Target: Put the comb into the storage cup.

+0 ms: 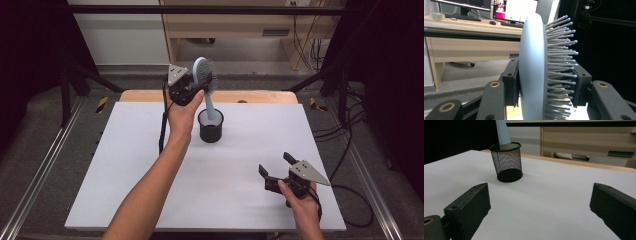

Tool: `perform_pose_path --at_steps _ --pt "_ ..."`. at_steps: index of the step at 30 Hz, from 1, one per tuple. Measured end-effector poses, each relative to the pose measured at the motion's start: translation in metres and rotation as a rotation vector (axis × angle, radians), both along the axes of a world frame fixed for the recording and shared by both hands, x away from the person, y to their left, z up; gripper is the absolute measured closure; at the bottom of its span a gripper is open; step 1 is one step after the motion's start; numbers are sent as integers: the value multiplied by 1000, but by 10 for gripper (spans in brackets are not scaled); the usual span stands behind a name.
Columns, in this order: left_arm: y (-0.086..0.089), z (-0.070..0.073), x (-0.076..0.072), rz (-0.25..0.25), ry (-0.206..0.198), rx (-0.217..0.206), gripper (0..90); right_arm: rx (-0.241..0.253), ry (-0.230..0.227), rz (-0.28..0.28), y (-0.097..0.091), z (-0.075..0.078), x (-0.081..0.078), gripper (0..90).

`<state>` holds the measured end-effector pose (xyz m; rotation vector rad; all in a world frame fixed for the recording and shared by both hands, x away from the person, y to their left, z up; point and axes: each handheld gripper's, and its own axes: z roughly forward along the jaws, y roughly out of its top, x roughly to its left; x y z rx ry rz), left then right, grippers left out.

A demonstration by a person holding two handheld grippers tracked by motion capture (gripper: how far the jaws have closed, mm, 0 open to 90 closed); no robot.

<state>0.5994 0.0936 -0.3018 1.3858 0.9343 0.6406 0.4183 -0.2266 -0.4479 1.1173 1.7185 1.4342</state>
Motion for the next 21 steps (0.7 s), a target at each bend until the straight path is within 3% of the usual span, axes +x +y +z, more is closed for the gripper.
perform_pose_path --at_steps 10,21 --pt "-3 -12 12 -3 10 3 510 -8 3 6 1 -1 0 35" --pt "-2 -16 8 -3 4 14 509 -13 6 17 8 -2 -1 35"
